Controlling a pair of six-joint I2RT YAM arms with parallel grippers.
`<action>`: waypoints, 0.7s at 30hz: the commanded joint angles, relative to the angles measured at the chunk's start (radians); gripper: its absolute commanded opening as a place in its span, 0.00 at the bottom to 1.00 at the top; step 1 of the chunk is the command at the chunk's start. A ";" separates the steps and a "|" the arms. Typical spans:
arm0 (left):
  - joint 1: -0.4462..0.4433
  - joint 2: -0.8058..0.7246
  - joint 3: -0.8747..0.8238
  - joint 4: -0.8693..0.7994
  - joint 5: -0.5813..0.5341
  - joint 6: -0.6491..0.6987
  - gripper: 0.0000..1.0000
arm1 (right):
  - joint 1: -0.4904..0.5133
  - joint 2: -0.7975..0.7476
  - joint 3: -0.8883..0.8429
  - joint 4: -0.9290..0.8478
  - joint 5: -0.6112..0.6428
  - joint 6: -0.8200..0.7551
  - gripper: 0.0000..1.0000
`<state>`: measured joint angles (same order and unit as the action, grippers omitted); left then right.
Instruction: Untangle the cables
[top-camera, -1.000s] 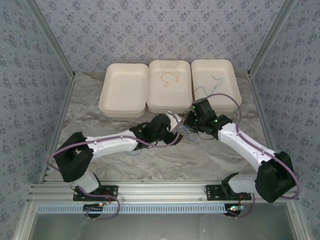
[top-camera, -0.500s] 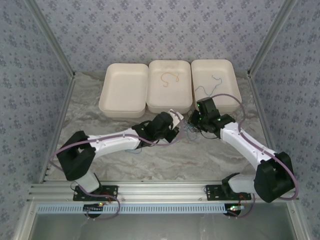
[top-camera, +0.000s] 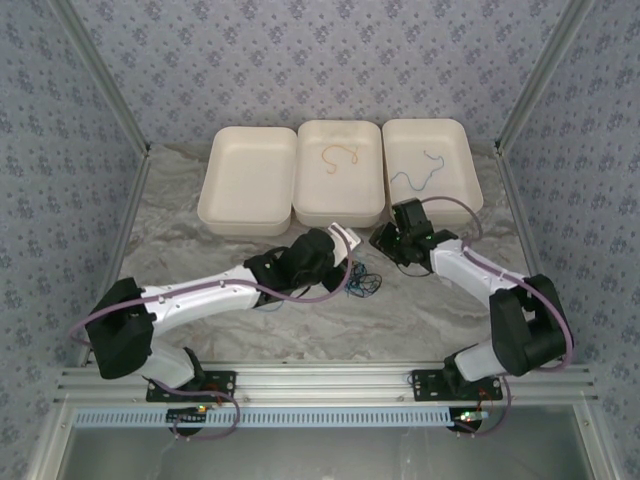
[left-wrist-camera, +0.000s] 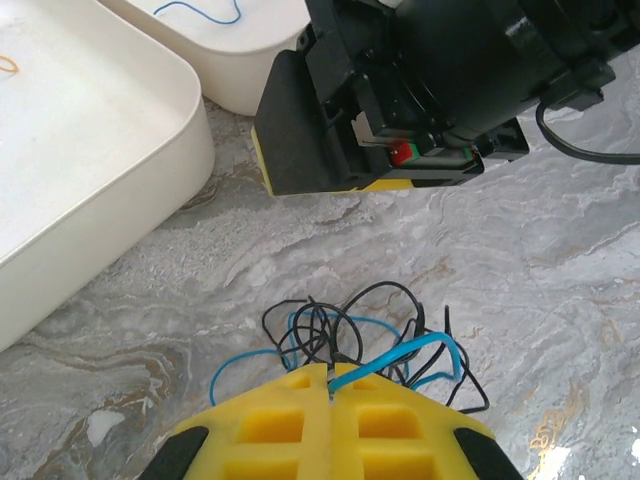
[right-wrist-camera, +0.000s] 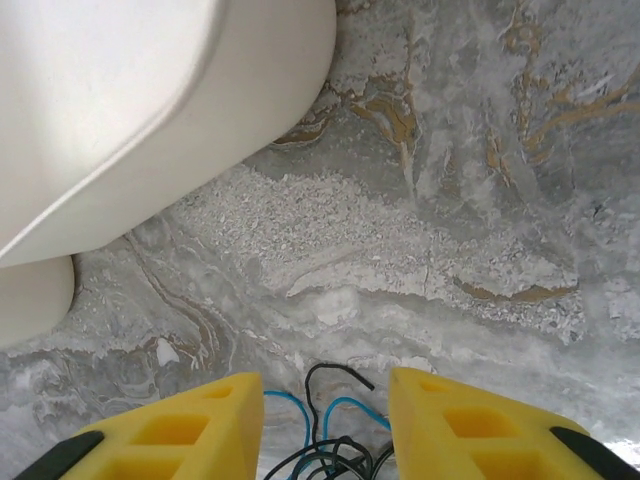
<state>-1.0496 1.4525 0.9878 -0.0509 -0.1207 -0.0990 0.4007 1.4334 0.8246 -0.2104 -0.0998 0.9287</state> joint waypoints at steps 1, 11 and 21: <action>-0.004 -0.057 -0.006 -0.031 -0.023 -0.017 0.00 | 0.029 -0.067 -0.058 0.042 0.054 0.054 0.43; 0.020 -0.078 -0.003 -0.086 -0.042 -0.037 0.00 | 0.168 -0.542 -0.385 0.055 0.177 0.013 0.59; 0.129 -0.311 -0.061 -0.153 0.012 -0.159 0.00 | 0.360 -0.506 -0.366 0.099 0.243 0.102 0.52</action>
<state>-0.9543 1.2499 0.9352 -0.1860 -0.1593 -0.2020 0.7227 0.9070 0.4187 -0.1379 0.0784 0.9794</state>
